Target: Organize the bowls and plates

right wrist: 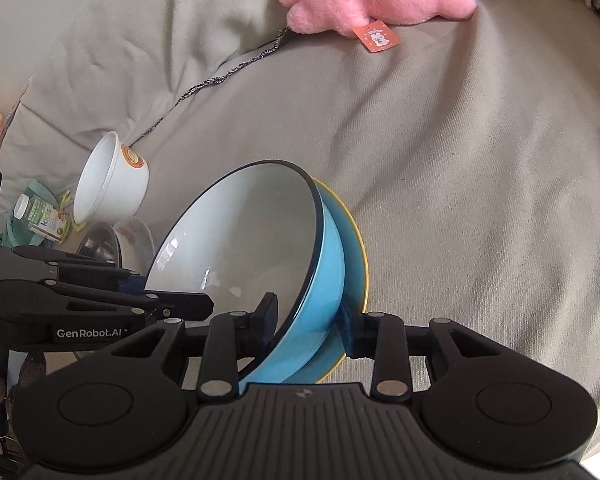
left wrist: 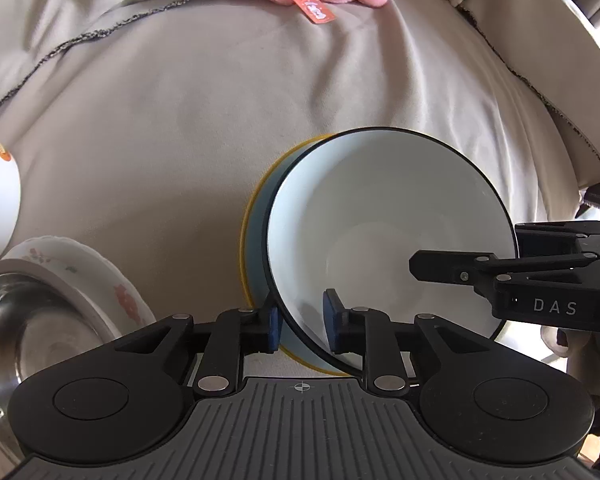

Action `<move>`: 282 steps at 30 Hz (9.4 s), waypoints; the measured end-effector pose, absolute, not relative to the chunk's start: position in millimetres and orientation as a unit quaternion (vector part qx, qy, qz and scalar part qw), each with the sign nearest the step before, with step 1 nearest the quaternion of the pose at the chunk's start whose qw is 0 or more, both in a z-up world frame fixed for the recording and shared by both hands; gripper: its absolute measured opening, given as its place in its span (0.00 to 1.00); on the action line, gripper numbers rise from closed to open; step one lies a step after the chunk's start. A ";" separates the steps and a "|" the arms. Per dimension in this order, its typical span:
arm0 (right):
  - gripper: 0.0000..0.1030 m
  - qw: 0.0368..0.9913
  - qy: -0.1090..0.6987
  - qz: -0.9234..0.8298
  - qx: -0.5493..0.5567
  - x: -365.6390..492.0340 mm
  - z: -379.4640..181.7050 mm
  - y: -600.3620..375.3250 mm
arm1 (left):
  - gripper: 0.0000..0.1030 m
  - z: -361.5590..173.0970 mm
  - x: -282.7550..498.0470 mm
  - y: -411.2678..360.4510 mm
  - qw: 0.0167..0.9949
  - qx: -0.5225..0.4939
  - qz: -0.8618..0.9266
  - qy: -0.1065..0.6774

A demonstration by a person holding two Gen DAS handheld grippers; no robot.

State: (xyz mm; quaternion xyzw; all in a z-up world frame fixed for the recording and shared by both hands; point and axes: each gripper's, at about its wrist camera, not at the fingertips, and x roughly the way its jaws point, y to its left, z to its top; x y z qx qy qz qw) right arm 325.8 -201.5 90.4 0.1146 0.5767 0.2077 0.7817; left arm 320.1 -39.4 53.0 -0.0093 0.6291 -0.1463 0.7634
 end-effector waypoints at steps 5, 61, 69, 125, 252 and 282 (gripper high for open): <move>0.35 0.778 0.582 0.208 0.113 321.4 93.1 -204.9 | 0.22 54.5 318.7 -38.5 0.765 -0.011 -0.151 0.625; 0.77 0.836 0.536 0.111 -0.036 381.1 41.9 148.0 | 0.23 43.2 318.4 295.9 0.882 -0.220 0.113 0.400; 0.09 0.812 0.568 0.135 -0.005 386.3 23.8 154.6 | 0.25 23.1 322.3 306.7 0.859 -0.326 0.036 0.392; 0.53 0.848 0.480 0.219 0.057 192.3 146.6 -20.6 | 0.36 60.7 188.0 224.7 0.891 -0.160 -0.008 0.425; 0.50 0.817 0.427 0.197 0.333 263.0 -14.1 -267.2 | 0.57 47.9 359.5 -102.8 0.806 0.036 -0.140 0.574; 0.34 0.839 0.410 0.156 0.322 281.0 -8.0 -271.1 | 0.49 60.8 357.5 -141.4 0.830 0.184 -0.077 0.521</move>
